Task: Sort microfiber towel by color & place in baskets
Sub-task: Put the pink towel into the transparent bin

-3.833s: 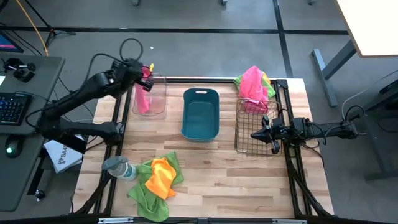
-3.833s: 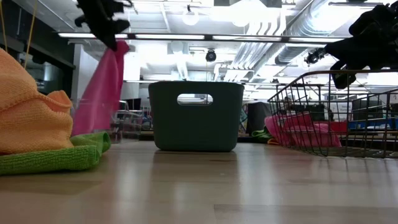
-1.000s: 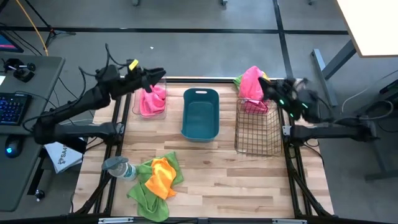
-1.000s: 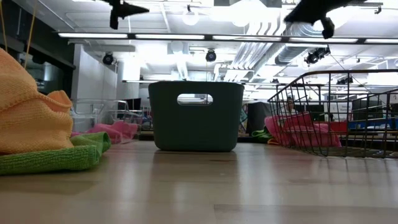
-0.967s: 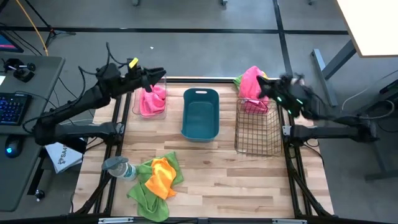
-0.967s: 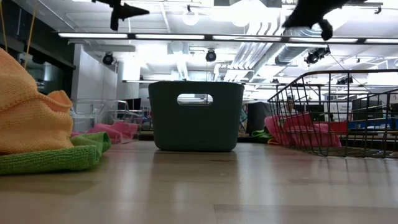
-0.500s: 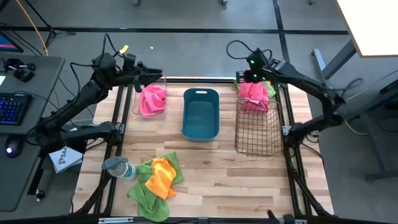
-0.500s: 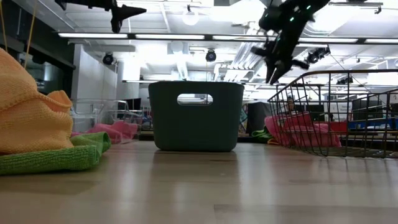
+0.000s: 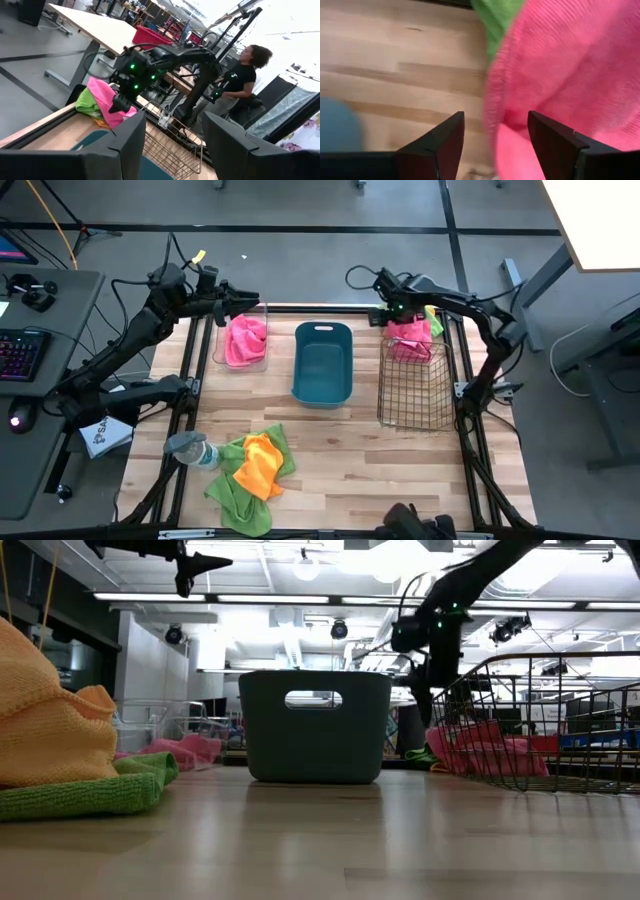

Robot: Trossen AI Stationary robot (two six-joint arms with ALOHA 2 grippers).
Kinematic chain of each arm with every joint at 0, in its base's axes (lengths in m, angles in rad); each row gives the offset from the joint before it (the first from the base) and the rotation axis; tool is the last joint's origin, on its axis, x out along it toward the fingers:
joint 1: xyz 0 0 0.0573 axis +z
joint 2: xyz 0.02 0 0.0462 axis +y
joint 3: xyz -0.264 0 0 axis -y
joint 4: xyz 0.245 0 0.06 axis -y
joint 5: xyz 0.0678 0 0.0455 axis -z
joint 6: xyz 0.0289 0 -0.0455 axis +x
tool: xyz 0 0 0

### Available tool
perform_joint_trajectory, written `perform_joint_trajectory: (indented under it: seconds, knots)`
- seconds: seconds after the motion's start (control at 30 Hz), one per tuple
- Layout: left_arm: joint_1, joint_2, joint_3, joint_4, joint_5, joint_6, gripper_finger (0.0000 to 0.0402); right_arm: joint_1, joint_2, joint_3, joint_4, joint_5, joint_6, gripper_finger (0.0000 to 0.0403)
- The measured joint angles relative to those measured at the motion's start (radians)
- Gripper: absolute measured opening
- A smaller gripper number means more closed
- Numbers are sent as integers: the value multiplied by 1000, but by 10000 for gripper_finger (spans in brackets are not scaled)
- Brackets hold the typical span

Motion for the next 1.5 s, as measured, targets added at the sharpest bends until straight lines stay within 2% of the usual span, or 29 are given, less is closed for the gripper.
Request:
perform_joint_trajectory:
  seconds: [0.07, 0.17, 0.27, 0.37, 0.47, 0.5, 0.6, 0.67, 0.8, 1.03, 1.17, 1.33, 1.5]
  knots:
    - [0, 0, 0, 0, 0, 0, 184, 0, 16, 0, 0, 32, -9, 215]
    - [0, 1, 0, 1, -1, -2, 184, 0, 32, 0, 19, 23, -34, 212]
    - [0, 1, -1, 9, -4, -9, 184, 0, 32, 0, 30, 16, -71, 193]
    - [0, 2, -1, 25, -7, -23, 184, 0, 32, 0, 14, 15, -118, 136]
    - [-7, 9, -1, 39, -7, -33, 184, 2, 32, -1, 2, -13, -173, 35]
    - [-10, 12, -1, 40, -7, -33, 184, 2, 32, -1, 4, -30, -191, 18]
    - [-16, 24, -1, 40, -7, -33, 184, 2, 31, -1, 4, -63, -206, 20]
    - [-20, 35, -1, 60, -7, -37, 184, 2, 17, -2, 6, -65, -216, 8]
    - [-26, 63, -1, 157, -7, -82, 184, 2, -62, 55, 12, -67, -234, 3]
    - [-26, 136, -1, 400, -3, -104, 184, 13, -230, 317, 96, -98, -285, 1]
    - [-36, 207, 13, 548, -3, -89, 184, 60, -247, 474, 190, -119, -315, 1]
    - [-105, 307, 142, 498, -6, 91, 184, 147, -212, 606, 250, -209, -361, 1]
    - [-193, 377, 300, 300, -10, 457, 184, 226, -178, 676, 271, -294, -401, 0]
